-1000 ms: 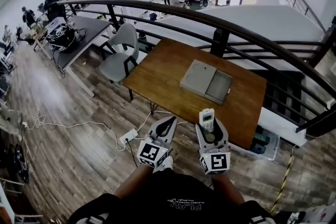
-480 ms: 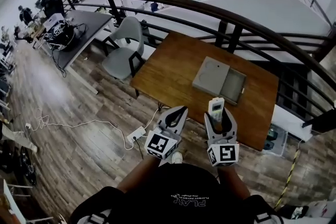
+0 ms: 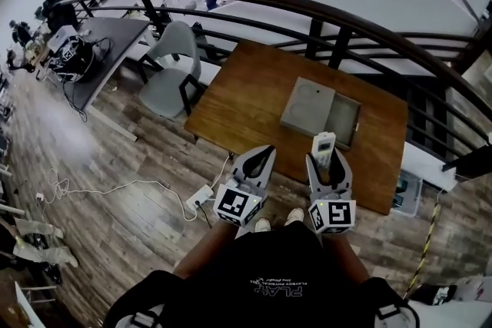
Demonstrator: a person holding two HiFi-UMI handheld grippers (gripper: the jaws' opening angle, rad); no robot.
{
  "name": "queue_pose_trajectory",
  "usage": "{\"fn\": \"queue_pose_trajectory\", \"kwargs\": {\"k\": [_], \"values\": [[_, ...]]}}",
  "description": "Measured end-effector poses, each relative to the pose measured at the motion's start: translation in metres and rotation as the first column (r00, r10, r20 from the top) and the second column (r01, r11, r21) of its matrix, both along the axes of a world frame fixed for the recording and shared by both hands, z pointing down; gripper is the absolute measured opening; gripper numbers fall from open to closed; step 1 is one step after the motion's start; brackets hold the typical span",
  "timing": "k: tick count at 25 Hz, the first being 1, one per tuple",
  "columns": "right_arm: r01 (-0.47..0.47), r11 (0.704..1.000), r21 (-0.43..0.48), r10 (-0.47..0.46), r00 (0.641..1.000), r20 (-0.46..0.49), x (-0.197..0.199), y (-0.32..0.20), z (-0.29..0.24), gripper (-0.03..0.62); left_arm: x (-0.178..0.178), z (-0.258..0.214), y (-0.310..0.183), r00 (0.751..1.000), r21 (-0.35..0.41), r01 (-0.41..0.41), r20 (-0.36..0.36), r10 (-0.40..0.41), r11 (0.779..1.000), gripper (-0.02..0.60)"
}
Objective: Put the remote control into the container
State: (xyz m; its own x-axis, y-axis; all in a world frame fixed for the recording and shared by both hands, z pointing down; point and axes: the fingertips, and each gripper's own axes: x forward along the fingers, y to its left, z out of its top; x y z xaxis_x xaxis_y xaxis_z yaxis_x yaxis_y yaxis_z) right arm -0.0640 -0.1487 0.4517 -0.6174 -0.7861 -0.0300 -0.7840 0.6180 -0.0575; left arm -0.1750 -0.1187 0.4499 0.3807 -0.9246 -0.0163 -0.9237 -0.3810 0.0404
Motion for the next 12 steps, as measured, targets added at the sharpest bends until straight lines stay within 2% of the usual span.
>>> {"fn": "queue_pose_trajectory", "kwargs": {"k": [6,12], "values": [[-0.007,1.0,-0.014,0.007,1.0,-0.022,0.005,-0.037,0.013,0.262,0.001,0.01,-0.041,1.0,-0.01,0.003,0.001,-0.003,1.0,0.002],[0.006,1.0,-0.024,-0.006,1.0,-0.008,0.024,-0.094,0.018,0.262,0.02,0.014,-0.101,1.0,-0.015,0.012,0.028,-0.012,1.0,0.002]]}}
